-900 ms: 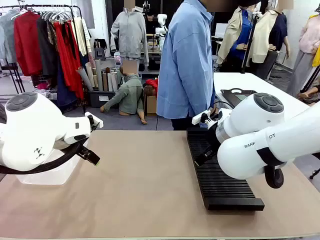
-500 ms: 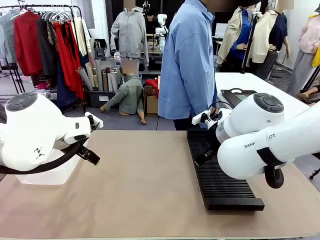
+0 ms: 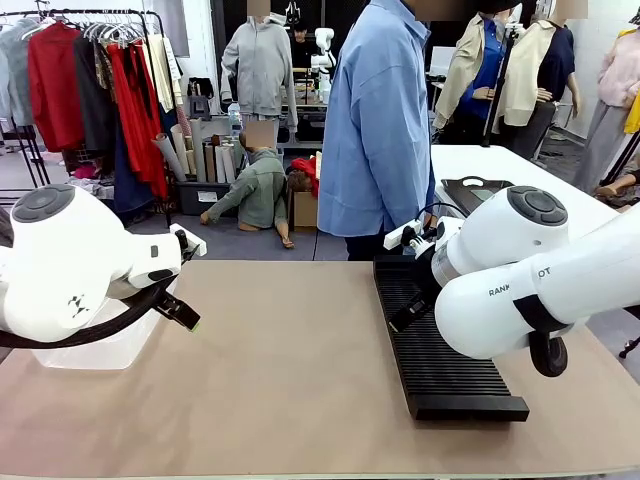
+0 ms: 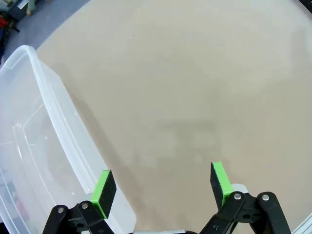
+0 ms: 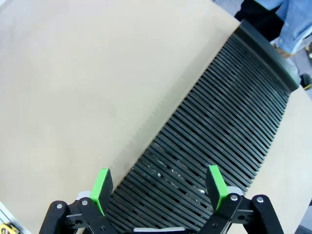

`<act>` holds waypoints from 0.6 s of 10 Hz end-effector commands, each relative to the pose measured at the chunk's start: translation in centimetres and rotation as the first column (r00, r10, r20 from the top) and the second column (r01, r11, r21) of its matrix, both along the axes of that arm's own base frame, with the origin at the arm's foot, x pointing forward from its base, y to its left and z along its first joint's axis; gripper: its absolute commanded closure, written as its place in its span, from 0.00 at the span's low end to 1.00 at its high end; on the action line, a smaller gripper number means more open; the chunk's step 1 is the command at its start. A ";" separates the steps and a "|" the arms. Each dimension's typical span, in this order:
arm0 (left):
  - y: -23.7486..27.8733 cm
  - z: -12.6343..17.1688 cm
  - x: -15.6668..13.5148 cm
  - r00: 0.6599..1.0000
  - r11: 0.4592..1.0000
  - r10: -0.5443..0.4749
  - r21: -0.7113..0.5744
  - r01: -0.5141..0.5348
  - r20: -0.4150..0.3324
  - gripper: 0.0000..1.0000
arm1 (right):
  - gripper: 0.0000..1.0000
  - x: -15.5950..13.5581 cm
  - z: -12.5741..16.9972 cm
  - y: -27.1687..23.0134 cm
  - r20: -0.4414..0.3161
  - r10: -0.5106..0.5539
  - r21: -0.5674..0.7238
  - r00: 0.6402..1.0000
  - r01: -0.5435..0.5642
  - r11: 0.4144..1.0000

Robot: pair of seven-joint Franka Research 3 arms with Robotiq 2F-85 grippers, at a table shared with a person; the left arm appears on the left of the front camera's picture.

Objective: Sort PCBs into racks and boxes based on the side picked up.
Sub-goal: Pick up the Blank PCB handed by the Human.

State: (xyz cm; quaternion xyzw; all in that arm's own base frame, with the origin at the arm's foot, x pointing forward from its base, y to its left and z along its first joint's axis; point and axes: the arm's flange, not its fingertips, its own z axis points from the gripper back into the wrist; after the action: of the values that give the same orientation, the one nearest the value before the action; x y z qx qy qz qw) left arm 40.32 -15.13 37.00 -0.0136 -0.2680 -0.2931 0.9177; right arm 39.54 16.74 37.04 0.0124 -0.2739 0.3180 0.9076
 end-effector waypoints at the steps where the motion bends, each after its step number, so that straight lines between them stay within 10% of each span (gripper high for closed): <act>1: 0.0 0.0 0.0 1.000 1.000 0.000 0.000 0.000 0.000 0.00 | 0.00 0.0 0.0 0.0 0.000 0.000 0.001 1.000 0.000 1.000; 6: -0.3 4.0 2.7 0.994 0.996 0.006 -0.093 -0.017 -0.112 0.00 | 0.00 2.0 5.4 0.0 -0.051 -0.031 0.051 0.998 0.034 0.998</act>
State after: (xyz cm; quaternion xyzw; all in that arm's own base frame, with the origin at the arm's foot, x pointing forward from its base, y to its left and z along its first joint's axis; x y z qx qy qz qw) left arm 41.48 -16.60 39.23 -0.0492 -0.2476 -0.2758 0.9275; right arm 40.91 16.96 40.66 0.0192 -0.2710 0.3068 0.9122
